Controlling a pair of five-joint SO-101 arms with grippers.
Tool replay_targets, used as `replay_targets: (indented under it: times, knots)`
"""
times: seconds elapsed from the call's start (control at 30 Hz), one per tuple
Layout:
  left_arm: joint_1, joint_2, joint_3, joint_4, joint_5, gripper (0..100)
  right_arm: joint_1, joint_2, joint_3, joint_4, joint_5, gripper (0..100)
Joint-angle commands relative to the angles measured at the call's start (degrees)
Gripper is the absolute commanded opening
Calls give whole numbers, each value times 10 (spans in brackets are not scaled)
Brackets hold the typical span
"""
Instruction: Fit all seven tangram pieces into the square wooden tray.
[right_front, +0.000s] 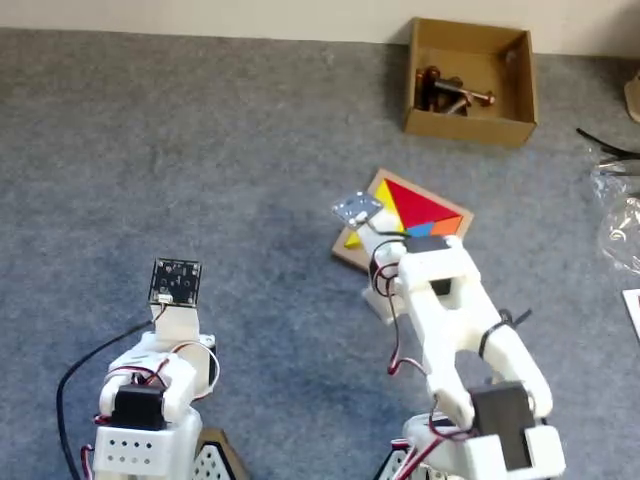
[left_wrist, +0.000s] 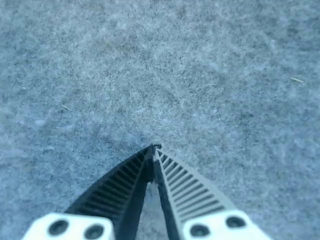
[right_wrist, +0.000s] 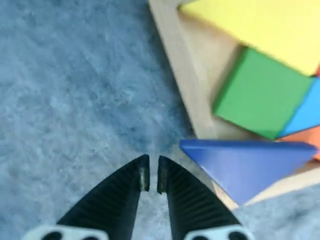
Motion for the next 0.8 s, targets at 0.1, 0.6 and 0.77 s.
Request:
replay_targets:
  times: [0.1, 0.6, 0.77]
  knots:
    - [9, -4, 11, -2, 4, 5, -2, 10, -22, -29, -9, 5]
    - [9, -4, 11, -2, 4, 5, -1, 12, -70, -29, -9, 5]
    - [9, -4, 11, -2, 4, 5, 3, 14, -80, -30, -9, 5]
